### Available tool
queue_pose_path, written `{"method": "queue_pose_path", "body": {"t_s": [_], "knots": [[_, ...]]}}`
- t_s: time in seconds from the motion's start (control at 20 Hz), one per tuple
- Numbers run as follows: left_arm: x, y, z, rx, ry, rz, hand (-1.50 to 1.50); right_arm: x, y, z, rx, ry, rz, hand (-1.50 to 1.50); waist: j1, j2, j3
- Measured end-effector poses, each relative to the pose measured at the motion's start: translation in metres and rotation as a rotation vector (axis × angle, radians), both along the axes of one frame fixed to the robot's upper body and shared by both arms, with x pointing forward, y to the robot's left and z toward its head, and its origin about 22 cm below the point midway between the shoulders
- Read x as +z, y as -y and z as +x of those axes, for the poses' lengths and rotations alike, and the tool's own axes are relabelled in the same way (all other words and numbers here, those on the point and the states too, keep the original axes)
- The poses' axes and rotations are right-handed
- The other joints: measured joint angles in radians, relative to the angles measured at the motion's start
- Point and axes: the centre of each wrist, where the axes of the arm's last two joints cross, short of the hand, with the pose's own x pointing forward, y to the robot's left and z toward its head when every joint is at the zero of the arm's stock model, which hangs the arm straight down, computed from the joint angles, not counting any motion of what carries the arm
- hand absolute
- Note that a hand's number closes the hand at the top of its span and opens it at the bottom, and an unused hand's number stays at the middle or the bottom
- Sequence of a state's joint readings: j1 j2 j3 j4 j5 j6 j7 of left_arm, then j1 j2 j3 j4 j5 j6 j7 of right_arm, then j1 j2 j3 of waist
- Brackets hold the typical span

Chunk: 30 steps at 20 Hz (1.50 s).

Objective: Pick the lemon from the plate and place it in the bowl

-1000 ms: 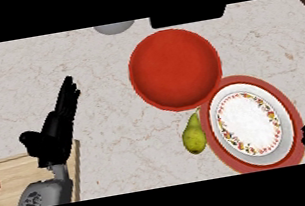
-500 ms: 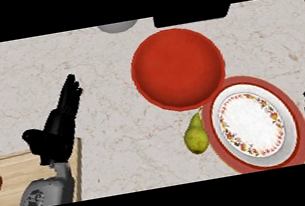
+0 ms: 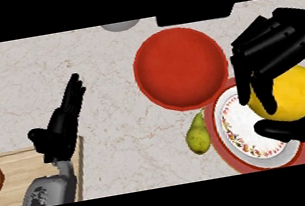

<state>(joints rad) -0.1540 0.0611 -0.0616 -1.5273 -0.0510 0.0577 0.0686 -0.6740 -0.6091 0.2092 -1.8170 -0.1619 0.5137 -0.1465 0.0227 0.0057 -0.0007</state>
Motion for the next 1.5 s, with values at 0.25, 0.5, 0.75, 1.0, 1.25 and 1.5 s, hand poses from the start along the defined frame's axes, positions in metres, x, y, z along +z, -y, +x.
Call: {"method": "queue_pose_path", "body": {"t_s": [0.25, 0.5, 0.75, 1.0, 1.25, 1.5], "knots": [[0.004, -0.004, 0.006, 0.003, -0.002, -0.004, 0.00, -0.018, -0.029, 0.034, -0.076, 0.067, -0.039, 1.50, 0.002, 0.000, 0.000], [0.002, 0.002, 0.003, 0.006, -0.002, -0.010, 0.00, -0.053, -0.047, 0.071, -0.125, 0.088, -0.064, 1.50, 0.002, 0.001, 0.000], [0.000, 0.002, 0.003, 0.005, 0.003, -0.008, 0.00, -0.091, -0.060, 0.104, -0.162, 0.101, -0.100, 1.50, 0.006, 0.002, 0.000], [0.003, 0.010, 0.004, -0.009, 0.007, -0.006, 0.00, -0.128, -0.061, 0.127, -0.159, 0.021, -0.183, -1.50, 0.014, 0.006, 0.001], [0.010, 0.003, 0.004, -0.020, 0.010, -0.002, 0.00, -0.146, -0.057, 0.143, -0.087, -0.102, -0.262, -1.50, 0.025, 0.009, 0.001], [0.005, 0.006, 0.003, -0.013, 0.009, -0.005, 0.00, -0.153, -0.048, 0.151, -0.049, -0.180, -0.196, -1.50, 0.019, 0.009, 0.001]]}}
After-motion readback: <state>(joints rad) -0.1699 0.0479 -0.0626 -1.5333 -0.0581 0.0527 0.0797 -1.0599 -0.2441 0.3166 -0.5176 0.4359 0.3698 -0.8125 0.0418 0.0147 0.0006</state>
